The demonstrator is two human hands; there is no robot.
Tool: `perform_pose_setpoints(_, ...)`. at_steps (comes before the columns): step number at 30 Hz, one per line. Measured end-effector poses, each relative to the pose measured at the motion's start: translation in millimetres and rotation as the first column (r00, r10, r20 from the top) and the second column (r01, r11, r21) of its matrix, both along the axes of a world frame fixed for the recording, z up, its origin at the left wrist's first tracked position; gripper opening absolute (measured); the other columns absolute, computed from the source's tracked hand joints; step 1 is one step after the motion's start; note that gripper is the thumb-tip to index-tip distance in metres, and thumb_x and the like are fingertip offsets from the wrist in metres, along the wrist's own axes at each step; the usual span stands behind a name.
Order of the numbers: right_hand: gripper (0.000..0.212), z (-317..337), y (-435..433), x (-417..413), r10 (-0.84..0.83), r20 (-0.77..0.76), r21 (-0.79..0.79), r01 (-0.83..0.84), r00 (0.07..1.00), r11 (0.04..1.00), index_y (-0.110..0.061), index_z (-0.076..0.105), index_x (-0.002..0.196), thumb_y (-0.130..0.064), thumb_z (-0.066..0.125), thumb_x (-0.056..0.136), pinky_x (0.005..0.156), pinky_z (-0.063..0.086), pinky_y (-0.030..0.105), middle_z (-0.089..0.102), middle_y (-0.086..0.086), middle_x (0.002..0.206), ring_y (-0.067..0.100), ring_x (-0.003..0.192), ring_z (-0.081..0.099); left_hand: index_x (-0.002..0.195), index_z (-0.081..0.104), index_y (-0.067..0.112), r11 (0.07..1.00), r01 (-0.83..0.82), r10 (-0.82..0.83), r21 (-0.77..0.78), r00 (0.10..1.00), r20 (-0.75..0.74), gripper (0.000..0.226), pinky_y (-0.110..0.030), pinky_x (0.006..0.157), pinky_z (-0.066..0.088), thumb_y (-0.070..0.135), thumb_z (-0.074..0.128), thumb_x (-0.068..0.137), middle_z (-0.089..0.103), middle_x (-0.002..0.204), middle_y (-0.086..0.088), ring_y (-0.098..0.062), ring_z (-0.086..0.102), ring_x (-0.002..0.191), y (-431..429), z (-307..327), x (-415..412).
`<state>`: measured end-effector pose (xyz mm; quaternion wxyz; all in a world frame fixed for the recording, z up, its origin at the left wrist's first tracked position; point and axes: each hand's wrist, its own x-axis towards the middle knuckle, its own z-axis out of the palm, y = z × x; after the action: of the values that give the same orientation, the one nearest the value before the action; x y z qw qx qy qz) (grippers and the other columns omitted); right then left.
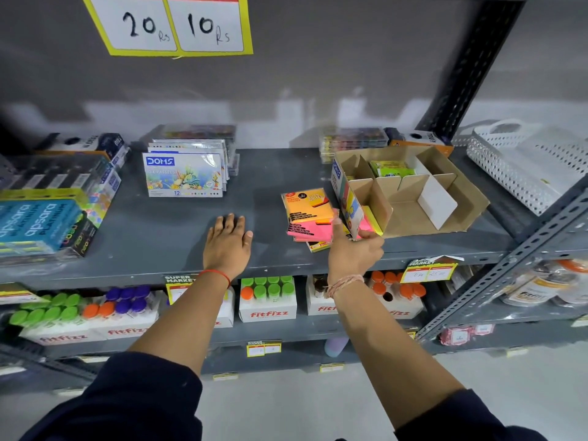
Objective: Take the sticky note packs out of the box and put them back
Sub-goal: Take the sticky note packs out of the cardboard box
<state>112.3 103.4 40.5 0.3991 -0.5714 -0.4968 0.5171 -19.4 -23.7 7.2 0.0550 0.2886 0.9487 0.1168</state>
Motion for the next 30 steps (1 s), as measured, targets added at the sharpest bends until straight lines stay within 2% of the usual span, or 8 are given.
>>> perform_pose_setpoints(3, 0.046, 13, 0, 0, -0.001, 0.032, 0.473, -0.014, 0.999, 0.881, -0.003, 0.051, 0.110, -0.034, 0.067, 0.080, 0.100, 0.042, 0.042, 0.048, 0.019, 0.120, 0.031, 0.116, 0.044, 0.146, 0.020, 0.012, 1.000, 0.013, -0.014, 0.012, 1.000, 0.010, 0.050, -0.040, 0.120, 0.009, 0.031, 0.023, 0.099, 0.016, 0.157, -0.010, -0.029, 0.009, 0.146, -1, 1, -1)
perform_pose_setpoints(6, 0.057, 45, 28, -12, 0.323, 0.350, 0.705, -0.474, 0.879, 0.527, -0.006, 0.054, 0.122, -0.036, 0.072, 0.076, 0.107, 0.023, 0.027, 0.045, 0.017, 0.134, 0.027, 0.127, 0.036, 0.145, 0.023, 0.010, 0.998, 0.024, -0.024, 0.056, 1.000, 0.010, 0.049, -0.040, 0.119, 0.014, 0.027, 0.027, 0.099, 0.020, 0.156, -0.010, -0.028, 0.013, 0.145, -5, 4, -6)
perform_pose_setpoints(8, 0.079, 64, 57, -27, 0.524, 0.715, 0.405, -0.885, 0.463, 0.231, -0.016, 0.039, 0.140, -0.035, 0.075, 0.072, 0.113, 0.013, 0.029, 0.025, 0.008, 0.154, 0.025, 0.142, 0.017, 0.145, 0.023, 0.009, 0.999, 0.024, -0.024, 0.047, 1.000, -0.007, 0.049, -0.040, 0.119, 0.014, 0.026, 0.028, 0.099, 0.020, 0.156, -0.010, -0.029, 0.013, 0.145, -10, 4, -11)
perform_pose_setpoints(10, 0.095, 75, 74, -44, 0.525, 0.851, -0.051, -0.998, -0.019, 0.045, -0.024, 0.015, 0.148, -0.029, 0.075, 0.074, 0.118, 0.004, 0.038, 0.001, 0.000, 0.160, 0.023, 0.147, -0.004, 0.145, 0.023, 0.010, 0.999, 0.026, -0.025, 0.030, 1.000, -0.017, 0.049, -0.040, 0.118, 0.014, 0.027, 0.027, 0.099, 0.020, 0.156, -0.010, -0.028, 0.013, 0.145, -15, 3, -15)
perform_pose_setpoints(13, 0.096, 76, 81, -64, 0.442, 0.829, -0.366, -0.930, -0.344, -0.038, -0.025, 0.006, 0.149, -0.020, 0.071, 0.079, 0.117, 0.011, 0.040, 0.005, 0.002, 0.160, 0.026, 0.146, 0.005, 0.145, 0.024, 0.011, 0.999, 0.036, -0.035, 0.022, 0.998, -0.045, 0.049, -0.039, 0.119, 0.015, 0.029, 0.027, 0.099, 0.021, 0.156, -0.009, -0.026, 0.014, 0.145, -19, -1, -15)
perform_pose_setpoints(17, 0.085, 71, 86, -71, 0.472, 0.796, -0.414, -0.910, -0.379, -0.032, -0.025, 0.022, 0.145, -0.015, 0.073, 0.077, 0.104, 0.041, 0.040, 0.042, 0.008, 0.143, 0.031, 0.121, 0.050, 0.144, 0.025, 0.013, 0.999, 0.033, -0.031, 0.029, 0.998, -0.062, 0.049, -0.039, 0.119, 0.015, 0.028, 0.027, 0.098, 0.023, 0.155, -0.008, -0.025, 0.015, 0.144, -18, -3, -16)
perform_pose_setpoints(26, 0.073, 83, 73, -95, 0.624, 0.780, -0.040, -0.999, -0.047, -0.026, -0.019, 0.041, 0.131, -0.019, 0.079, 0.069, 0.085, 0.042, 0.023, 0.049, 0.007, 0.134, 0.021, 0.107, 0.050, 0.146, 0.019, 0.010, 0.998, 0.012, -0.012, 0.065, 1.000, 0.010, 0.050, -0.034, 0.119, 0.011, 0.026, 0.028, 0.099, 0.018, 0.157, -0.007, -0.023, 0.010, 0.146, -20, -1, -19)
perform_pose_setpoints(30, 0.068, 70, 46, -128, 0.553, 0.830, -0.016, -0.994, -0.072, -0.105, -0.012, 0.044, 0.128, -0.021, 0.078, 0.071, 0.071, 0.029, 0.018, 0.049, 0.009, 0.135, 0.022, 0.108, 0.048, 0.145, 0.018, 0.006, 0.998, -0.022, 0.022, 0.059, 1.000, -0.004, 0.051, -0.035, 0.120, 0.008, 0.025, 0.026, 0.099, 0.016, 0.157, -0.009, -0.023, 0.007, 0.146, -21, -4, -19)
